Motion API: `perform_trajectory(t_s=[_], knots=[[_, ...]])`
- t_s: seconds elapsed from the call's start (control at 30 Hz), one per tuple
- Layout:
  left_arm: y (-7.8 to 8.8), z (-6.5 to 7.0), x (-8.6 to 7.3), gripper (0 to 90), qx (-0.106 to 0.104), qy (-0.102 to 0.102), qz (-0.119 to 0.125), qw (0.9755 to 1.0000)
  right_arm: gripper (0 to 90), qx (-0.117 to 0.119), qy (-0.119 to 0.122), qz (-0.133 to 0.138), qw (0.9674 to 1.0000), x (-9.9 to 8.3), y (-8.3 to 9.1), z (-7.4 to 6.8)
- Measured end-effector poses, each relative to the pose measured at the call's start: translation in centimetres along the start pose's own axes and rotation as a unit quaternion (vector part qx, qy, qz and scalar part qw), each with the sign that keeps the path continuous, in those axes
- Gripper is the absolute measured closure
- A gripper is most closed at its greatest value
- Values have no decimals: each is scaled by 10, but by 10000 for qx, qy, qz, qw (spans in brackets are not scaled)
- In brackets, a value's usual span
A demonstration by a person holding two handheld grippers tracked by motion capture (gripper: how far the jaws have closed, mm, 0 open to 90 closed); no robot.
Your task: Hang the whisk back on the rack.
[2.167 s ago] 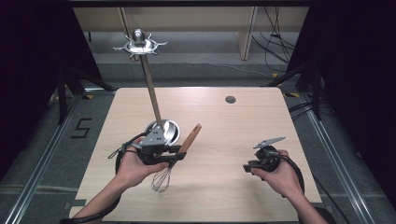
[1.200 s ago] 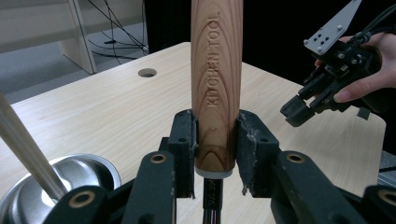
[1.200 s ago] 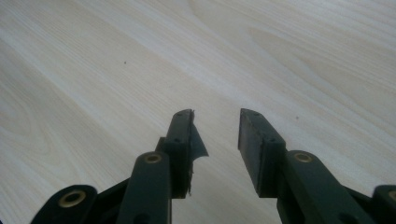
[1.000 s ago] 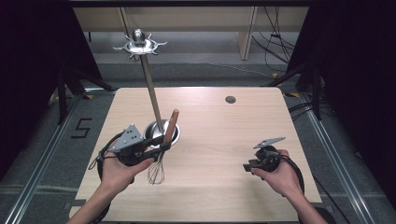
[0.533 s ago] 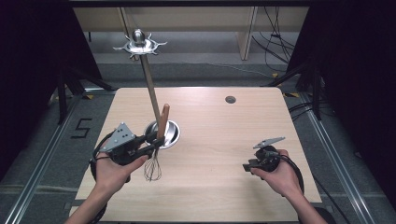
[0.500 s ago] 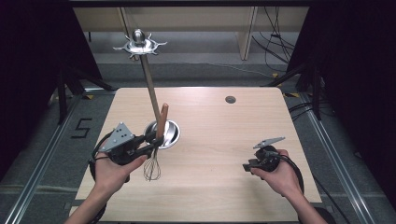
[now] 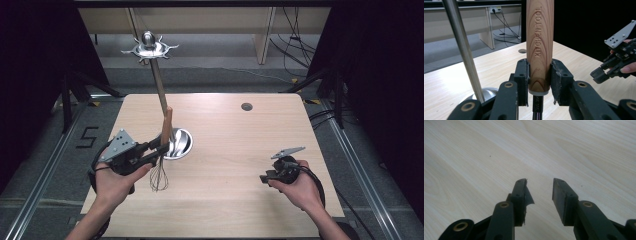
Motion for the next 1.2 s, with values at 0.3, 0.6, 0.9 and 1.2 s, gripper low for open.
perform_trajectory(t_s=[0.3, 0.6, 0.9, 1.2], knots=[[3, -6, 4, 685, 107, 37, 74, 9999, 641, 3, -2, 10, 10000, 0, 0, 0], [6, -11, 8, 685, 206, 54, 170, 9996, 641, -8, 12, 14, 10000, 0, 1, 0], [10, -17, 14, 685, 335, 61, 274, 9990, 640, -17, 6, 34, 10000, 0, 1, 0], [13, -21, 17, 685, 434, 90, 337, 9984, 636, -8, -29, 31, 10000, 0, 1, 0]])
Point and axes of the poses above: each handheld gripper's, and its own axes: y roughly backward along the jaws, x roughly out of its top, z roughly to its right, the point moved 3 cm from there along -y, roughly forward along the jaws, and after that the axes turned 15 degrees about x, right-handed, at the moved point
